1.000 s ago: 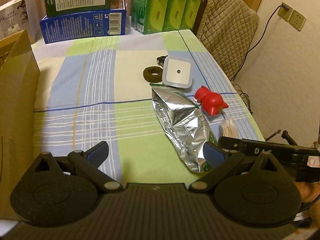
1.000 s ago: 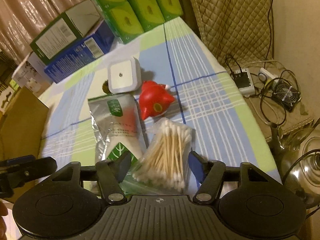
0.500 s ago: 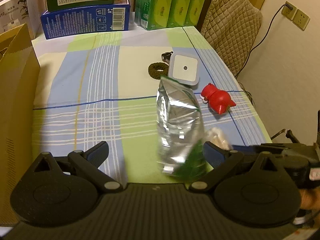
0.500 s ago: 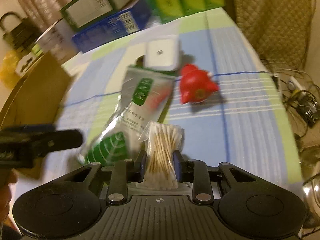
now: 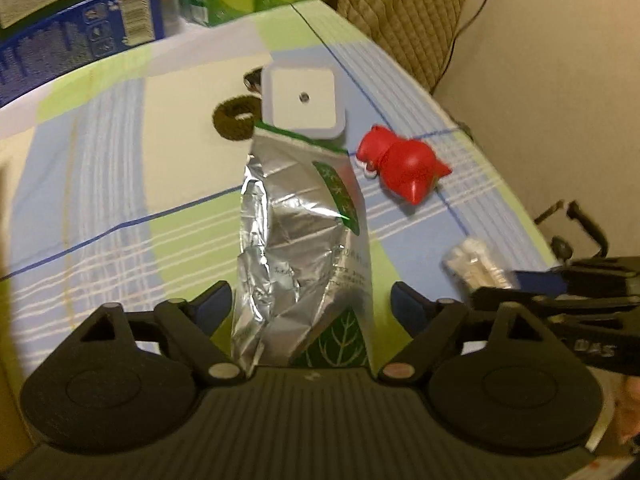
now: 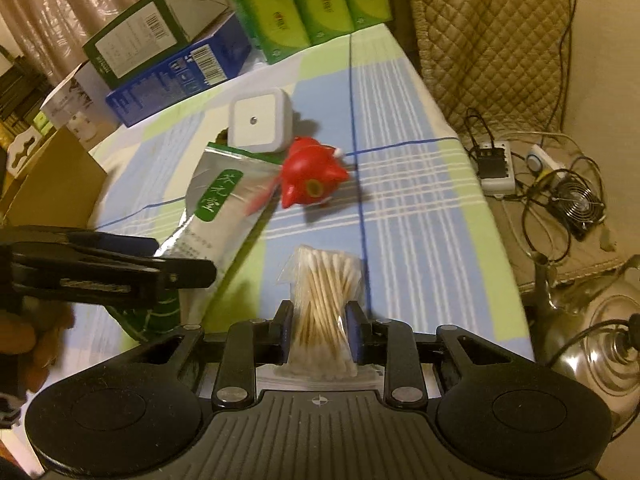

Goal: Organize objects
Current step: 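Grasp the silver foil bag with the left tool while the right tool grasps the cotton-swab pack, then carry the foil bag and cotton-swab pack into the cardboard box and release both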

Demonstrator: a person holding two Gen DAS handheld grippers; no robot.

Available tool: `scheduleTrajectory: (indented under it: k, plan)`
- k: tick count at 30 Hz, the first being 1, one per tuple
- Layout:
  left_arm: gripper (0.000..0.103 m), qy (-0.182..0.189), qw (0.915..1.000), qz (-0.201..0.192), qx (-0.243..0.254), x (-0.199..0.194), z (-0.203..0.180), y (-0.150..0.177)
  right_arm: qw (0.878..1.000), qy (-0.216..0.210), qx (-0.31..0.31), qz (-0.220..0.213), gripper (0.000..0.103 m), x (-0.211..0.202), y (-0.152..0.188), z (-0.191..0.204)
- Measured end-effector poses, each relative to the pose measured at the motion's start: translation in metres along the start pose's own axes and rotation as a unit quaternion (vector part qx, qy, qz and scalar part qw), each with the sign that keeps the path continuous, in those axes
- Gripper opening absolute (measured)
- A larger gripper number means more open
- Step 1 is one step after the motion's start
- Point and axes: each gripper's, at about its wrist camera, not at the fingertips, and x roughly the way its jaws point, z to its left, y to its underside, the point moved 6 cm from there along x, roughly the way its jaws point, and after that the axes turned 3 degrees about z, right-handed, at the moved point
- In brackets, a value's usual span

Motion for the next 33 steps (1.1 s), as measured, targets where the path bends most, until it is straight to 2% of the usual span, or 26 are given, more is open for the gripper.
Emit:
scheduleTrajectory:
  k: [2,9,14,24,33]
  plan:
    - [0.075,-0.005,1.0,0.002,0.002,0.008,0.0,-0.002,1.0,0.002,0.002,-0.002,0.024,-0.002,0.001,-0.002]
    - [0.07,-0.013,0.9996,0.005,0.023,0.014,-0.002,-0.011,1.0,0.003,0.008,-0.003,0.024,-0.002,0.002,-0.002]
    - [0.046,-0.012,0.999,0.008,0.042,0.006,-0.008,-0.008,1.0,-0.003,0.009,-0.001,0.023,-0.004,0.003,0.002]
    - [0.039,-0.014,0.9995,0.024,0.015,-0.031,0.0,0.04,1.0,-0.017,0.006,-0.011,0.023,-0.02,0.007,0.017]
    - [0.039,-0.012,0.9999,0.001,-0.007,-0.084,-0.007,0.06,0.999,-0.024,-0.002,-0.032,0.023,-0.055,0.005,0.04]
